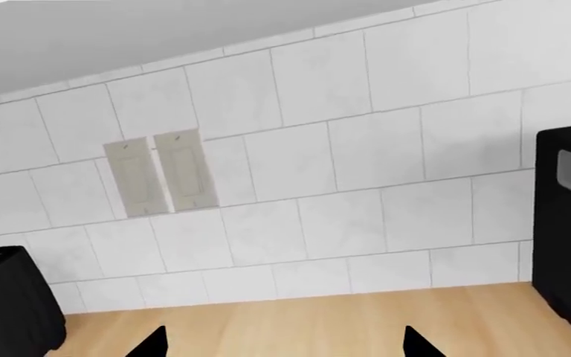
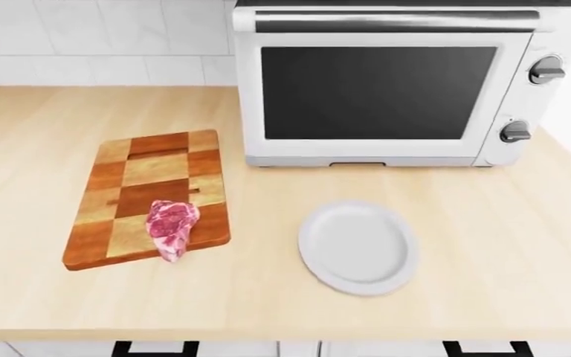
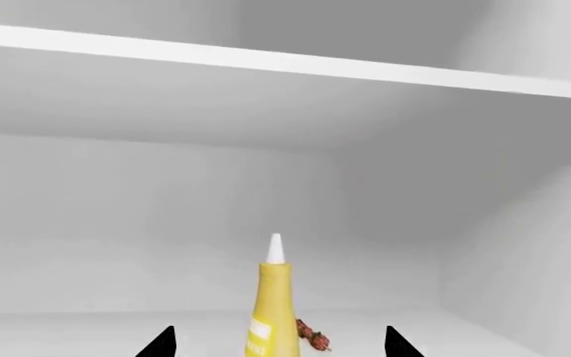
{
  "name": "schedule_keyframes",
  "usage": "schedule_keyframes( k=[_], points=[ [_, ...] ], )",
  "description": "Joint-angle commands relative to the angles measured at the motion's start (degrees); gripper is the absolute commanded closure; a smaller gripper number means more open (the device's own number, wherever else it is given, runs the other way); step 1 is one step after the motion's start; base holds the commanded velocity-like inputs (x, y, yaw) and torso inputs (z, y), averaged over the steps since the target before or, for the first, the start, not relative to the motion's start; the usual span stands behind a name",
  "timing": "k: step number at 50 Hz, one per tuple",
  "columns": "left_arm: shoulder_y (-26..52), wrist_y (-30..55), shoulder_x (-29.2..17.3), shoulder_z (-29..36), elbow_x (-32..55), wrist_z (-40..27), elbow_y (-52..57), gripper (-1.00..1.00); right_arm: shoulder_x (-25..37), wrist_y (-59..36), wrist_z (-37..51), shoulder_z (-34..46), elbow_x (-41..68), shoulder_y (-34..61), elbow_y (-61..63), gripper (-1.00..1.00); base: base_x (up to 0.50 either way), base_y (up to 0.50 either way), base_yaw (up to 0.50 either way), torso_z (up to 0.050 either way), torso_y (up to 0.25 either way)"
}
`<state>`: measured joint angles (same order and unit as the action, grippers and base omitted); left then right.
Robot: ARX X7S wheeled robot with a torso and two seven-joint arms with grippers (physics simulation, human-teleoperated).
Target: Pick the steak from the plate and place it on the cutting board. Then pick the condiment bottle from the cabinet and place it next to the cutting board.
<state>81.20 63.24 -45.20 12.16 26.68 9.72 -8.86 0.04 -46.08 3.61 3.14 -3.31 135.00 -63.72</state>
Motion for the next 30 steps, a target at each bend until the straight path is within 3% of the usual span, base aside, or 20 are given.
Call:
schedule_keyframes(
  k=[1,30],
  points=[
    [-0.5,-0.3,-0.1,0.2,-0.3,-0.2,-0.6,-1.00,0.0,0.0,0.0,0.0,0.0,0.0,0.0,-1.00,0.16,0.00,0.00,0.000,0.000],
    [-0.1,0.0,-0.8,0.2,-0.1,-0.1,-0.2,-1.00,0.0,0.0,0.0,0.0,0.0,0.0,0.0,-1.00,0.21,-0.10,0.00,0.000,0.001]
  ],
)
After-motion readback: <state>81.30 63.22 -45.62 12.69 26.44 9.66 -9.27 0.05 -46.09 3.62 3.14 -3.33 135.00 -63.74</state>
